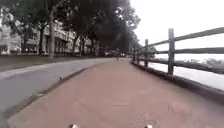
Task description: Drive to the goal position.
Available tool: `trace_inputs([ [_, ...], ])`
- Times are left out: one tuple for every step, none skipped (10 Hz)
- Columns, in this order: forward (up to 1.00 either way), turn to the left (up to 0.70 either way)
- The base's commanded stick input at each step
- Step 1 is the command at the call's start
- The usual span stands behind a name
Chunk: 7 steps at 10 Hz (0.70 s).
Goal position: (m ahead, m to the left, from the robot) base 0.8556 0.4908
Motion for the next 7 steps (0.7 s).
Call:
trace_inputs([
  [1.00, -0.31],
  [1.00, -0.25],
  [1.00, -0.20],
  [1.00, -0.15],
  [1.00, -0.10],
  [1.00, -0.05],
  [1.00, 0.00],
])
